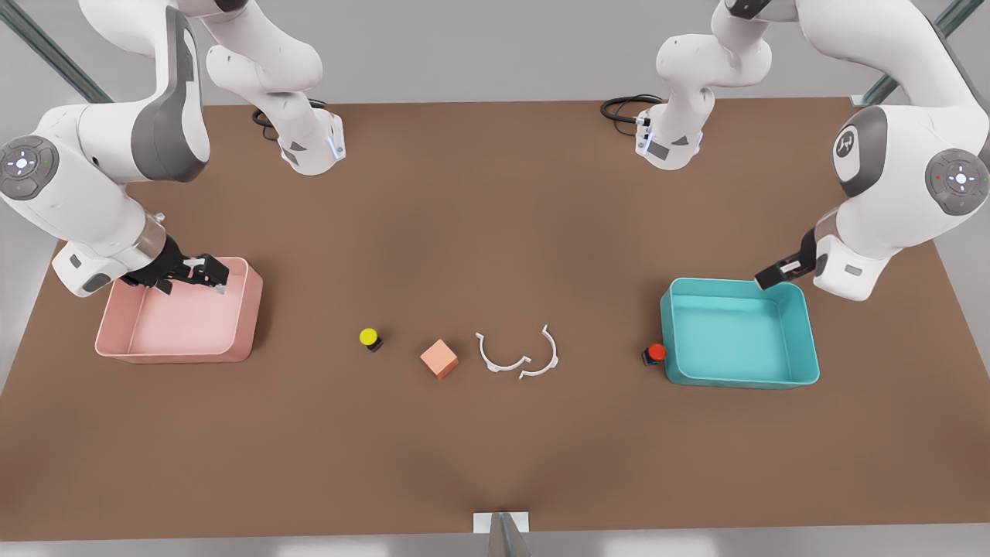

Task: Place the red button in the blue storage box with the left arm, and place the yellow button in the pink storage box with the right arm

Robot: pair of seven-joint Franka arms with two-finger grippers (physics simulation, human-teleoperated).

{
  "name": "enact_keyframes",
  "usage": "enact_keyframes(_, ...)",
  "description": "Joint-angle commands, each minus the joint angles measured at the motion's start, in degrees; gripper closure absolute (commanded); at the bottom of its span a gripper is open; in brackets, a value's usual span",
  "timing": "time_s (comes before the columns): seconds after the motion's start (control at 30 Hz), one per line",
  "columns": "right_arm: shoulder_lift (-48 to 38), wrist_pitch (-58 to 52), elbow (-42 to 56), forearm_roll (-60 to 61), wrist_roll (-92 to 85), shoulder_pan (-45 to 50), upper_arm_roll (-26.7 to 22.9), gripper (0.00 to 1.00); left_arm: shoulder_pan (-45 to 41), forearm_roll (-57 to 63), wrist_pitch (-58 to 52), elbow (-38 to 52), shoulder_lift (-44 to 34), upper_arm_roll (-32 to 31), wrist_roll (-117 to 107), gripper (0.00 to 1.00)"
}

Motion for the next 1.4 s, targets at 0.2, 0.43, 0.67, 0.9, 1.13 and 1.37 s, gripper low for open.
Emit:
enact_keyframes(0.2, 3.4, 2.3, 0.3, -0.2, 0.3, 3.0, 0.6, 0.0, -6.2, -5.0, 8.7, -1.2, 5.4, 0.0, -34.9, 0.0)
enact_keyframes(0.43, 17.1, 17.8, -0.1, -0.3, 2.1, 9.4, 6.9, 0.0, -14.2, -0.1, 29.9, -13.1, 11.5, -0.1, -58.3, 0.0)
enact_keyframes(0.67, 22.0, 20.6, -0.1, -1.0, 6.7, 12.9, 6.8, 0.0, -12.9, 0.5, 37.7, -19.1, 14.1, 0.1, -43.8, 0.0)
enact_keyframes(0.9, 21.1, 21.4, -8.2, -0.8, 11.5, 12.6, 8.3, 0.0, -13.1, 5.0, 44.1, -24.6, 14.3, 0.2, -43.7, 0.0)
enact_keyframes(1.13, 22.5, 23.8, -9.9, -0.7, 11.1, 9.1, 8.2, 0.0, -12.5, 5.6, 44.2, -25.9, 14.5, 0.3, -46.5, 0.0)
enact_keyframes(1.37, 22.5, 29.0, -14.3, -0.8, 9.6, 7.7, 8.7, 0.0, -12.2, 5.5, 47.9, -25.5, 16.3, 0.3, -68.5, 0.0)
